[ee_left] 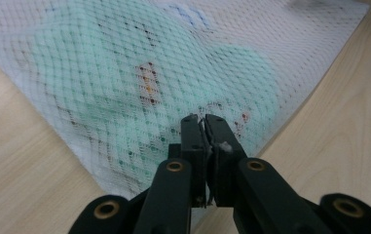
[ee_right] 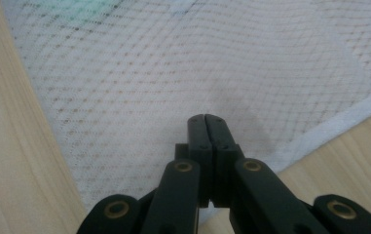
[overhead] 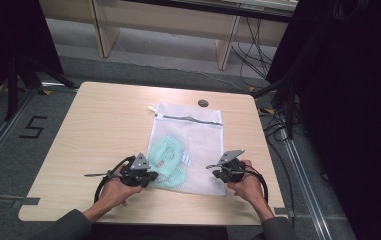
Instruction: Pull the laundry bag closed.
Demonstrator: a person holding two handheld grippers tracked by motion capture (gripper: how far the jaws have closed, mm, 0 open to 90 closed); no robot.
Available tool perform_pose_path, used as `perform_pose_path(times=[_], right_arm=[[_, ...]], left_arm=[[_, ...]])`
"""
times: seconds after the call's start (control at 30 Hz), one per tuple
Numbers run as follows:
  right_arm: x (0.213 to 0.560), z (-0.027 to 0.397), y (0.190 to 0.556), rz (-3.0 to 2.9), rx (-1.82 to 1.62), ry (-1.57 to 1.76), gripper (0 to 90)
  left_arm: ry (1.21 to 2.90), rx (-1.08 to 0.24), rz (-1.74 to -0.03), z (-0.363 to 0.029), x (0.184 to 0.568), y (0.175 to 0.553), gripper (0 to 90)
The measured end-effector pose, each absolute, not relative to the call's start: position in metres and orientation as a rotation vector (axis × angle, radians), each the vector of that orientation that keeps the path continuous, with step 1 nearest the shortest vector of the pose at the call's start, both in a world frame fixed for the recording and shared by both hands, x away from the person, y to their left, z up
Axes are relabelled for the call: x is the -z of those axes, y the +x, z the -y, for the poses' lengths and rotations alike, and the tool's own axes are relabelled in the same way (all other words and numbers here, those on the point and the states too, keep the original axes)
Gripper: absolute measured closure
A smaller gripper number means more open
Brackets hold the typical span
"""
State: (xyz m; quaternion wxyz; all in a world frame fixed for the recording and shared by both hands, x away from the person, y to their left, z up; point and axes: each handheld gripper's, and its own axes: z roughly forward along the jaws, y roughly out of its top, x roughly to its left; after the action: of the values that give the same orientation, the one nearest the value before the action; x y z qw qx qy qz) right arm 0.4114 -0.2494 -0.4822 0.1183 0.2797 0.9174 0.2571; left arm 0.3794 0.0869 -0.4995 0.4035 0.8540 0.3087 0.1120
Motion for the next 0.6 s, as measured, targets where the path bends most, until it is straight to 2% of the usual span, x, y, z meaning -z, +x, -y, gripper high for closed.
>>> perform_pose_path(times=[0.6], right_arm=[[0.4892, 0.2459, 0.4143, -2.736, -0.692, 0.751, 90.0]], left_arm=[[2.186, -0.250, -0.800, -0.0900, 0.5099, 0.3899, 88.1]])
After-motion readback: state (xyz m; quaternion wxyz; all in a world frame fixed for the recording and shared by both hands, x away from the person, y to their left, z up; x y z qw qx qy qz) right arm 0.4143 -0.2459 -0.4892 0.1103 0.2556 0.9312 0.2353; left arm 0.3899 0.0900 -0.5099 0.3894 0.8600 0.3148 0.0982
